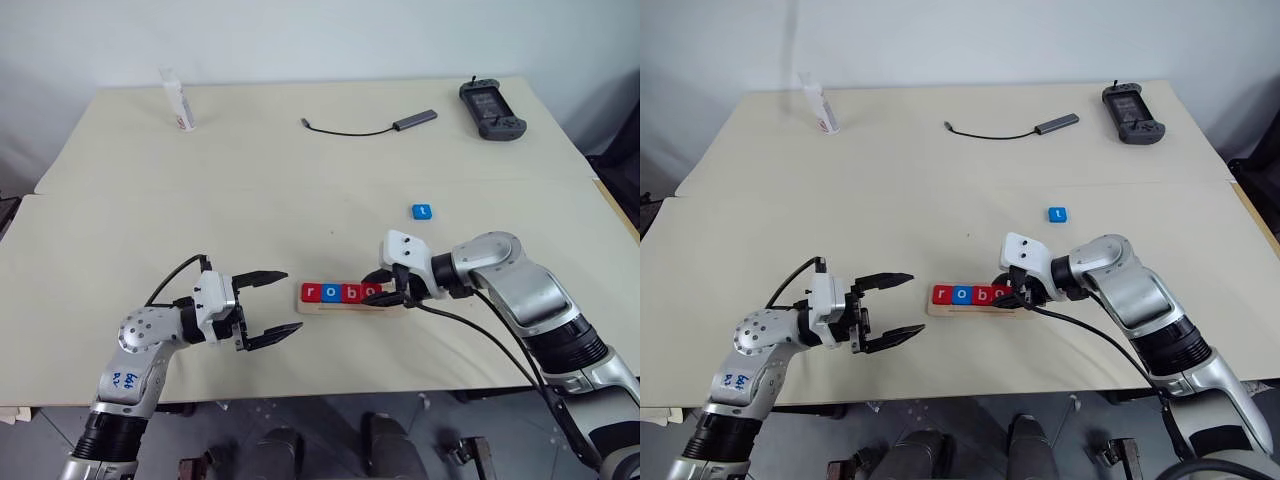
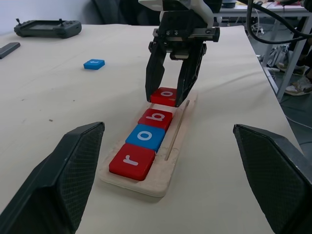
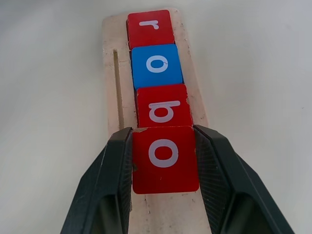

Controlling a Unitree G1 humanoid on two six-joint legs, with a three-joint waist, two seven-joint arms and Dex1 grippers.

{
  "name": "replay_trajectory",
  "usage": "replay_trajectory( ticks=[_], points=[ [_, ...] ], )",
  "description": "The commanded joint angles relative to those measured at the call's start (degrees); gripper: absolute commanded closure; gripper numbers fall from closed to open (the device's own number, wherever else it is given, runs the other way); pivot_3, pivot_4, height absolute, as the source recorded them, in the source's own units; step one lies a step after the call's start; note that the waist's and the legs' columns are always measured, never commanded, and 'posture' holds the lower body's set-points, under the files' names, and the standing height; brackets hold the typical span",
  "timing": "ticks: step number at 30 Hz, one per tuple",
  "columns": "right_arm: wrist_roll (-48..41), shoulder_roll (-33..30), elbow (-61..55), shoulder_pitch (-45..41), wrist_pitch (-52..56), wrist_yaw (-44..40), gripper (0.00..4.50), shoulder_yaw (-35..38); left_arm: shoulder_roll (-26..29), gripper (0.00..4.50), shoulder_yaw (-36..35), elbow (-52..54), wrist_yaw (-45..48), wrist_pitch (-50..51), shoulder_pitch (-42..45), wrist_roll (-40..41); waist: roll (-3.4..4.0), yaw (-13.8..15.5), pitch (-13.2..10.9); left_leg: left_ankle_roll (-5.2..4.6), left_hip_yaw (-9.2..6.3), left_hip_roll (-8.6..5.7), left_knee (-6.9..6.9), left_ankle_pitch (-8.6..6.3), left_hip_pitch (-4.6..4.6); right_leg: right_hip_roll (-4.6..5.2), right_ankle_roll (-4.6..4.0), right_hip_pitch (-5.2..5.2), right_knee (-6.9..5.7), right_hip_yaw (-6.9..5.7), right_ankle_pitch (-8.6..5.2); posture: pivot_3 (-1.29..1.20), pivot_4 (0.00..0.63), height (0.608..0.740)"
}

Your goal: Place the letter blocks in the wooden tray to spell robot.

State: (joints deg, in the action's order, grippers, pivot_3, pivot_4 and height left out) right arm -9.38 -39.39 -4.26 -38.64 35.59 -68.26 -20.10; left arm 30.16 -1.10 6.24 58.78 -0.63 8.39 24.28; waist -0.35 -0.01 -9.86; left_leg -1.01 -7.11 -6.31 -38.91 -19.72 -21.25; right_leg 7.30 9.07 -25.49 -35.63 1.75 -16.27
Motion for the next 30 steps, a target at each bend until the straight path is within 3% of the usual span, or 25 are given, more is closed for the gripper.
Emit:
replay_trajectory(
  ticks=[1, 4, 13, 24, 30],
  points=[
    [-0.76, 0.9, -0.84, -1.0, 0.58, 0.86, 1.68, 1.26, 0.51, 0.0, -0.82, 2.35, -0.5, -0.32, -0.2, 0.23, 0.0, -0.03, 0.0, 0.0, 0.0, 0.0, 0.0, 0.0, 0.0, 0.0, 0.0, 0.0, 0.0, 0.0, 0.0, 0.0, 0.15, 0.74],
    [-1.68, -0.03, -1.79, -0.92, 1.39, 0.79, 0.73, 3.0, 0.49, 0.0, -0.83, 2.25, -0.63, -0.32, -0.07, 0.24, 0.0, -0.01, 0.0, 0.0, 0.0, 0.0, 0.0, 0.0, 0.0, 0.0, 0.0, 0.0, 0.0, 0.0, 0.0, 0.0, 0.15, 0.74],
    [-4.56, -7.07, -7.17, 6.4, 3.39, 1.16, 0.73, 9.4, 0.08, 0.0, -0.45, 1.26, -0.53, -0.54, 0.88, 0.13, 0.0, 0.71, 0.0, -0.06, 0.0, -0.04, -0.01, -0.04, -0.01, 0.03, 0.0, 0.02, 0.02, -0.01, 0.0, 0.0, 0.15, 0.74],
    [-3.1, -7.36, -5.37, 9.56, 2.66, 3.82, 4.41, 8.04, -0.16, 0.0, -0.13, 0.35, -0.22, -0.64, 1.76, -0.01, 0.0, 0.59, 0.0, -0.04, 0.05, -0.01, -0.02, -0.05, 0.0, 0.01, 0.0, 0.01, 0.01, 0.02, 0.0, 0.0, 0.15, 0.74],
    [-2.13, -4.89, -4.28, 7.28, 3.2, 5.16, 4.48, 5.92, 0.0, 0.0, -0.29, 1.03, -0.51, -0.43, 1.26, 0.0, 0.0, 0.48, 0.0, -0.04, 0.05, 0.0, -0.02, -0.05, 0.0, 0.01, 0.0, 0.01, 0.01, 0.02, 0.0, 0.0, 0.15, 0.74]
  ],
)
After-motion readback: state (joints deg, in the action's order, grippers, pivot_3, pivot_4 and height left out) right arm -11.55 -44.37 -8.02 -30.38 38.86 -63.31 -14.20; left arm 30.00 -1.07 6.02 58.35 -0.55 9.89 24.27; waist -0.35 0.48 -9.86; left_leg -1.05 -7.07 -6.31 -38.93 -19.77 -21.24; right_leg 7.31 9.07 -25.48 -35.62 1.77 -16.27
